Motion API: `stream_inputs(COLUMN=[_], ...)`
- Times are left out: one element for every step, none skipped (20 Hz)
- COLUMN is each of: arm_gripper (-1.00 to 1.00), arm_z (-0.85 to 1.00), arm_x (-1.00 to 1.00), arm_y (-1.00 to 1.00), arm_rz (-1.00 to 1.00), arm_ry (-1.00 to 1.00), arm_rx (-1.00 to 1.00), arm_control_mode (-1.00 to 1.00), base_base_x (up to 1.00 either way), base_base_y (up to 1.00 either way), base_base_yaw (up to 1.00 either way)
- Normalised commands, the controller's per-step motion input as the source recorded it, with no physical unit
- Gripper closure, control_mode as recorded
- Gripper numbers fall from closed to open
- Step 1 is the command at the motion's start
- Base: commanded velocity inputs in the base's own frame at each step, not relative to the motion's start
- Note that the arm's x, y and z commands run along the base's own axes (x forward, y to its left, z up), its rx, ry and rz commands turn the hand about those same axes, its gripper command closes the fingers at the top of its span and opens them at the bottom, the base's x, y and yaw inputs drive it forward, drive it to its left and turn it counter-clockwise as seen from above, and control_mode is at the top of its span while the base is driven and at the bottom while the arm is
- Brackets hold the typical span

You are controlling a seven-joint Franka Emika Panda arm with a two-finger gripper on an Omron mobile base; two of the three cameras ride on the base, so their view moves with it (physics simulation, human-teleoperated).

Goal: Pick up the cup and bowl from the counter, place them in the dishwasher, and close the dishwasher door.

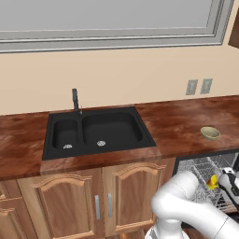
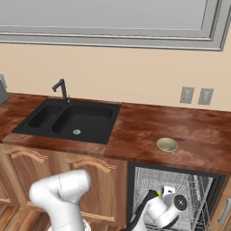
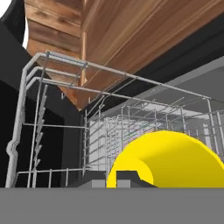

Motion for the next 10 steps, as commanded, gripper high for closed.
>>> stream_inputs(arm_gripper=[1.00,1.00,1.00,1.00,1.00,1.00,1.00,1.00,1.00,1.00], arm_z=[-0.23,-0.24,-0.29,-0.36,-0.41,-0.45,-0.46,-0.46,-0.46,-0.44], arm_x=[0.31,0.36,0.39,0.40,0.39,0.38,0.40,0.42,0.41,0.41], arm_y=[-0.26,-0.27,-0.28,-0.26,-0.24,-0.21,-0.21,-0.22,-0.22,-0.21], arm_rz=[0.00,0.00,0.00,0.00,0.00,0.00,0.00,0.00,0.00,0.00], arm_ry=[0.00,0.00,0.00,0.00,0.01,0.01,0.02,0.02,0.03,0.02], arm_rx=[0.00,0.00,0.00,0.00,0.00,0.00,0.00,0.00,0.00,0.00], arm_control_mode=[-1.00,-1.00,-1.00,-1.00,-1.00,-1.00,-1.00,-1.00,-1.00,-1.00], base_base_x=[0.00,0.00,0.00,0.00,0.00,0.00,0.00,0.00,0.00,0.00], base_base_y=[0.00,0.00,0.00,0.00,0.00,0.00,0.00,0.00,0.00,0.00], base_base_yaw=[0.00,0.00,0.00,0.00,0.00,0.00,0.00,0.00,0.00,0.00])
